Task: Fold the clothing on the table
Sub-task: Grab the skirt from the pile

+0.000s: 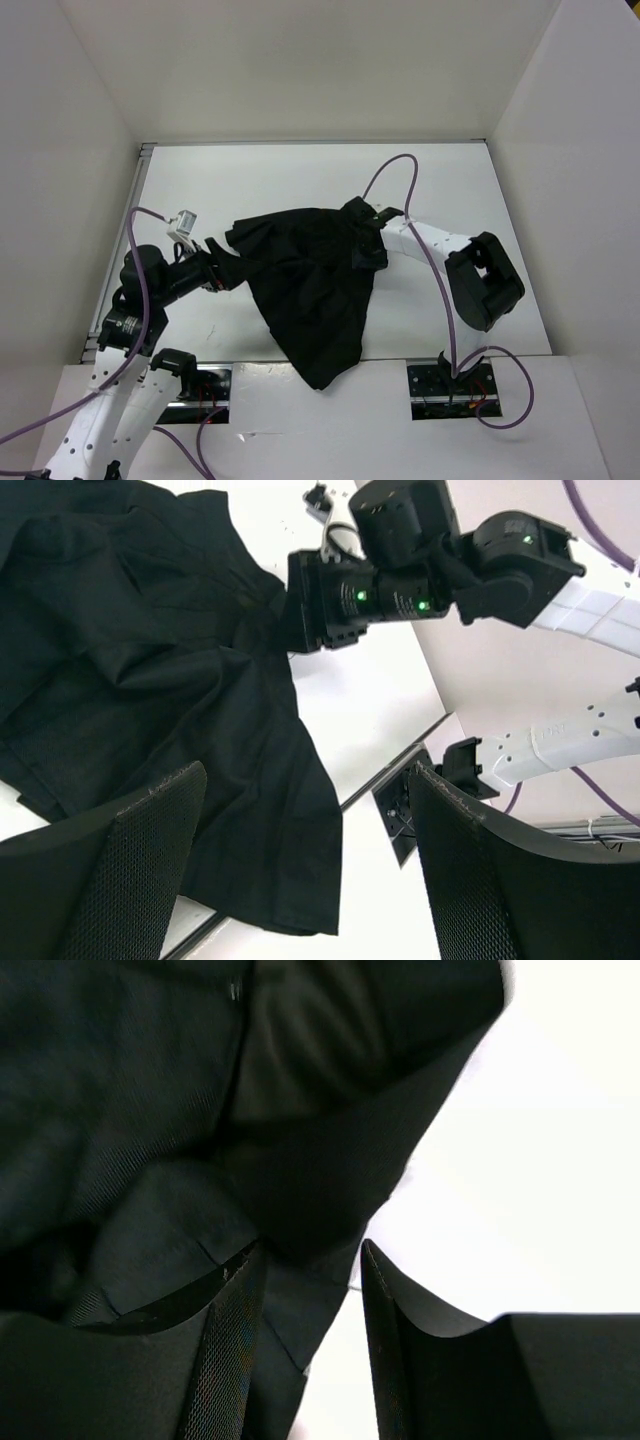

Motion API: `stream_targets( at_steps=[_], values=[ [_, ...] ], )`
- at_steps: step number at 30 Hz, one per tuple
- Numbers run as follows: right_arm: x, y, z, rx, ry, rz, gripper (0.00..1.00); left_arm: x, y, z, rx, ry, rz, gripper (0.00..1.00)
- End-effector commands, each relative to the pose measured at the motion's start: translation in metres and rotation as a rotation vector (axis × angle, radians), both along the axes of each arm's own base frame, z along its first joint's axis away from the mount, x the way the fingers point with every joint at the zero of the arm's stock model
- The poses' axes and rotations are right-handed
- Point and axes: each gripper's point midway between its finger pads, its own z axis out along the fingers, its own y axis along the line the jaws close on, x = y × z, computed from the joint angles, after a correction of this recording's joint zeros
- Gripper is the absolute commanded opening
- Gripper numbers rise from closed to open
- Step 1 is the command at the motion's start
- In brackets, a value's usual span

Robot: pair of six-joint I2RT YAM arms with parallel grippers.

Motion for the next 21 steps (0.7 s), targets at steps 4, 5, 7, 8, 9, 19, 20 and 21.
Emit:
stream_targets(
  at_steps=[4, 5, 7, 8, 9, 19, 20, 21],
  values=[
    [0.029, -0.004, 0.041, -0.054, -0.153, 0.001, 0.47, -0.001, 0.000, 0.015, -0.009, -0.045, 0.001, 0.89],
    [0.029, -0.004, 0.041, -0.057, -0.153, 0.009, 0.47, -0.001, 0.000, 0.015, -0.009, -0.045, 0.001, 0.89],
    [0.029, -0.005, 0.033, -0.071, -0.134, 0.011, 0.47, -0.001, -0.001, 0.015, -0.015, -0.038, 0.002, 0.89],
    [0.028, -0.006, 0.026, -0.087, -0.115, 0.021, 0.47, -0.001, -0.001, 0.015, -0.015, -0.038, 0.002, 0.89],
    [0.030, -0.004, 0.026, -0.081, -0.125, 0.020, 0.47, -0.001, -0.001, 0.011, -0.014, -0.029, 0.002, 0.89],
    [0.048, 0.026, 0.006, 0.004, -0.123, 0.106, 0.38, 0.000, 0.000, 0.011, -0.033, -0.020, 0.016, 0.83],
    [0.051, 0.031, 0.008, 0.021, -0.137, 0.122, 0.33, 0.000, 0.000, 0.011, -0.033, -0.020, 0.016, 0.82],
    [0.052, 0.034, 0.004, 0.028, -0.131, 0.145, 0.28, 0.000, 0.000, 0.011, -0.033, -0.020, 0.016, 0.82]
  ],
)
